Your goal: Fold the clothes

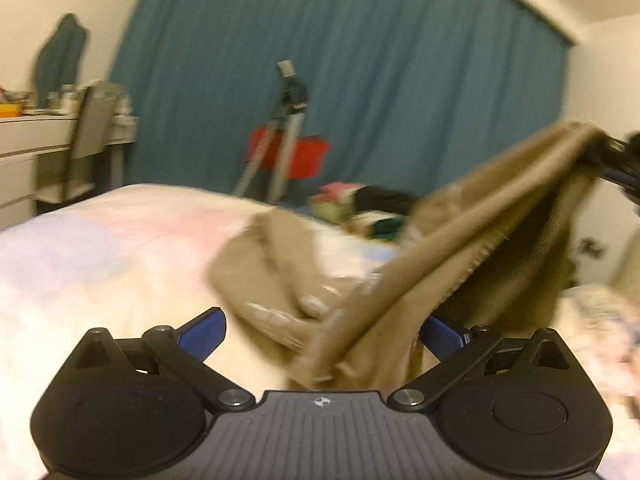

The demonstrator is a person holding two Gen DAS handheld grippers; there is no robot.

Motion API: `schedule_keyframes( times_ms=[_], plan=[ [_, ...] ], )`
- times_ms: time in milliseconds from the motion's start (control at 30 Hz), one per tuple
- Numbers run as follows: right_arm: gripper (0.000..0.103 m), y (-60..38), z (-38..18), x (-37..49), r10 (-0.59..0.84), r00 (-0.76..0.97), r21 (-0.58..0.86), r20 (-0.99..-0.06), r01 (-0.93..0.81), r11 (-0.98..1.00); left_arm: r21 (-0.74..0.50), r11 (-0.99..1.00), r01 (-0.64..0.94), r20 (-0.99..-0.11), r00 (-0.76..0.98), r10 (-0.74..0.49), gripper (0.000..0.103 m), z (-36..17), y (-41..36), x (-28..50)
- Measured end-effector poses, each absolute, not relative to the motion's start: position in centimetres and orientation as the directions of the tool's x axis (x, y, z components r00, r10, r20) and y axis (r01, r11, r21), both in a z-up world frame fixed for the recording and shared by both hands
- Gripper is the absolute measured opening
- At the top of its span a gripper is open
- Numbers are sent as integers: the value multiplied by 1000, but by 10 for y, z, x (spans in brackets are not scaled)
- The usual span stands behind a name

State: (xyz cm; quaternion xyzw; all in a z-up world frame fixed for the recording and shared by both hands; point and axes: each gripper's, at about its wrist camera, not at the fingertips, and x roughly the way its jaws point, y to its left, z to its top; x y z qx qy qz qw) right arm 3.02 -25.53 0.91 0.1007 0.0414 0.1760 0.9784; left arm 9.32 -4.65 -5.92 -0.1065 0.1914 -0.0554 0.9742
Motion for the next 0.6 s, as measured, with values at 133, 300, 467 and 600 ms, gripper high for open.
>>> schedule_keyframes(
  times_ms=[133,300,467,600],
  plan=[
    [9,-251,-6,43,289,949,170,-127,-266,949,-118,993,-4,-391,919,-43,103,-62,-49,106],
    [9,-251,-12,43,225,964,176,-140,-200,964,18,999,50,-556,831,-32,103,-87,-70,129],
    [9,-256,-14,41,129,983,167,-128,-107,980,70,991,116,-606,794,-51,103,-105,-79,135],
    [9,-263,-21,48,38,988,161,-152,-13,987,43,999,-21,-538,842,41,103,-83,-50,141]
  ],
)
